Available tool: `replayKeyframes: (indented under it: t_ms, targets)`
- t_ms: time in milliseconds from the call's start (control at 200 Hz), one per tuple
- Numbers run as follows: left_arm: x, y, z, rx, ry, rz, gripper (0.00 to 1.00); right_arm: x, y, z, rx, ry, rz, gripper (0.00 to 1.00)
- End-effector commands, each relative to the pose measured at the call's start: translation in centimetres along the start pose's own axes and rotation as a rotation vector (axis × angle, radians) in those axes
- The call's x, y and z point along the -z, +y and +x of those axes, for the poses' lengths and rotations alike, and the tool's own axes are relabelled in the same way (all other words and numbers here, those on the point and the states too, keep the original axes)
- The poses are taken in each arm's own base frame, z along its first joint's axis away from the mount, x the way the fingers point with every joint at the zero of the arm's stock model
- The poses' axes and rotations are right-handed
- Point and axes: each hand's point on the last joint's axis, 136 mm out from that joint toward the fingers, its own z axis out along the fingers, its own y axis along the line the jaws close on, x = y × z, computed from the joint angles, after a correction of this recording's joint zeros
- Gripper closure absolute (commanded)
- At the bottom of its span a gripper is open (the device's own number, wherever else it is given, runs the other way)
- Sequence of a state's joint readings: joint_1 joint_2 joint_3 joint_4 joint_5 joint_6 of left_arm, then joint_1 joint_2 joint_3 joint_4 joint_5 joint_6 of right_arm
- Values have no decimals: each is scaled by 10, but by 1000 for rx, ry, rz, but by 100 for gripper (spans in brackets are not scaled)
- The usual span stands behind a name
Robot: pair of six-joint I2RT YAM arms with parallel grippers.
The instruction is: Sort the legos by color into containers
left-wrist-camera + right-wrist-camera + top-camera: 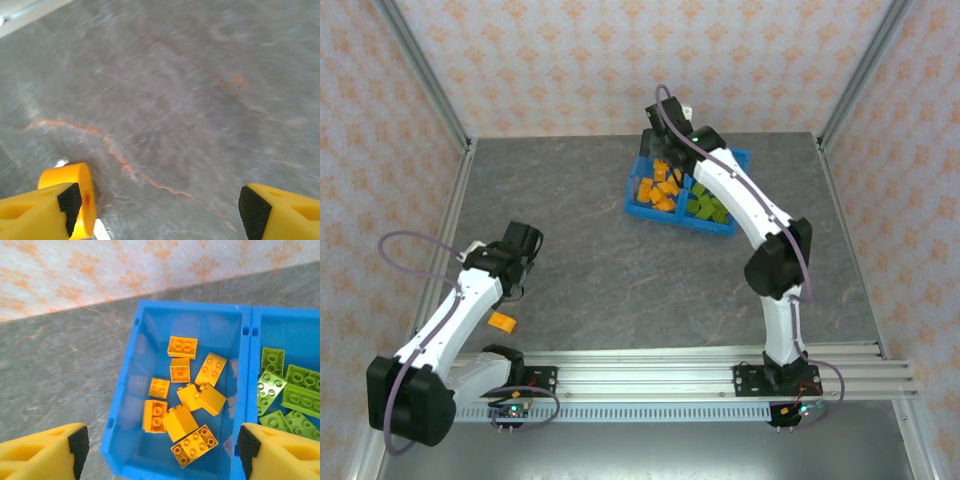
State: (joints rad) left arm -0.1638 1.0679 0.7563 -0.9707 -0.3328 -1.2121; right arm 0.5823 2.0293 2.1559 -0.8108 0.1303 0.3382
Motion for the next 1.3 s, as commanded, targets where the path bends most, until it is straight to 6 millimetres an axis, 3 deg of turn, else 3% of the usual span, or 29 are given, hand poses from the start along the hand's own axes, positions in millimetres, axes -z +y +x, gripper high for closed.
replayKeyframes:
  t_ms: [0, 180, 310, 440, 666, 896, 1051, 1156, 1291]
  targets:
    - [-14, 31, 8, 134, 11, -133, 14, 16, 6, 11, 62, 16, -16, 19]
    - [-45, 68, 11, 205, 19, -245, 11, 29, 12, 21, 117, 31, -6, 17]
    - [-67, 59, 19, 184, 65, -167, 0, 36, 14, 24, 132, 34, -3, 15]
    - [-76, 54, 21, 159, 67, -140, 0, 40, 16, 26, 137, 36, -5, 15]
    - [-91, 50, 33, 140, 129, -133, 24, 45, 20, 28, 153, 27, -1, 14]
    - [-93, 49, 43, 118, 198, -162, 38, 46, 20, 28, 146, 27, -3, 14]
    - [-92, 38, 43, 74, 234, -135, 51, 61, 25, 31, 137, 35, -37, 14]
    - [-88, 18, 37, 11, 250, -54, 55, 77, 41, 54, 154, 98, -161, 14]
    - [-75, -5, 23, -76, 243, 22, 57, 100, 68, 116, 193, 256, -396, 14]
